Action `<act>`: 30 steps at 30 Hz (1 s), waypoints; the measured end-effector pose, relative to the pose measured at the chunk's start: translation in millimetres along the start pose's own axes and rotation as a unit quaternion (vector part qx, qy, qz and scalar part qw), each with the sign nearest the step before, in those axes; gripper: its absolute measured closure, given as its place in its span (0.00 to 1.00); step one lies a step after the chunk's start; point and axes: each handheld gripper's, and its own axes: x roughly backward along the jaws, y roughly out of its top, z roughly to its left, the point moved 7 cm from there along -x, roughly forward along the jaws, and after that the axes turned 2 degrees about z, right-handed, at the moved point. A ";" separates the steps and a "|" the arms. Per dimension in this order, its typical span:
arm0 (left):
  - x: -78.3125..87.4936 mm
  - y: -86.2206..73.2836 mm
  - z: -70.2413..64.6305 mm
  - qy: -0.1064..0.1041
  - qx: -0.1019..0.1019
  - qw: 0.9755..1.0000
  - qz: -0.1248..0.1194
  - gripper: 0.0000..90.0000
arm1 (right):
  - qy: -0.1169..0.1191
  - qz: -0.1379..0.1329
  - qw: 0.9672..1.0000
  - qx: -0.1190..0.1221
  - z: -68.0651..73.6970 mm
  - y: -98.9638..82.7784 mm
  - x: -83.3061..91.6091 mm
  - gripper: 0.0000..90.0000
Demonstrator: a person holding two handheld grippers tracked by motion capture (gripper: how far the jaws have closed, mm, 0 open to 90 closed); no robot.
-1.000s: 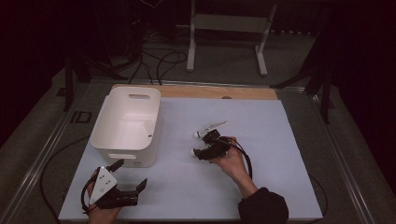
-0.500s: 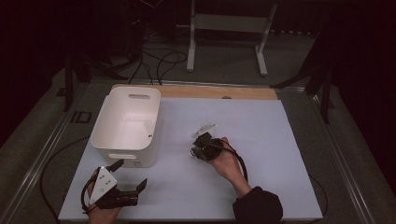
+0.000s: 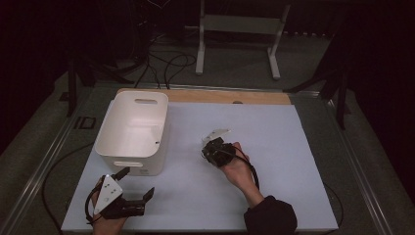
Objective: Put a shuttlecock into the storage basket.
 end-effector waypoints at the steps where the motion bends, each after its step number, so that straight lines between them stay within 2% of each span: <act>1: 0.0 0.0 0.0 0.000 0.000 1.000 0.000 0.00 | -0.001 -0.002 1.000 0.000 -0.1 0.4 0.3 0.98; 30: -0.1 0.0 0.1 0.000 0.001 1.000 0.000 0.00 | -0.001 -0.036 0.999 0.004 11.3 17.0 18.6 0.99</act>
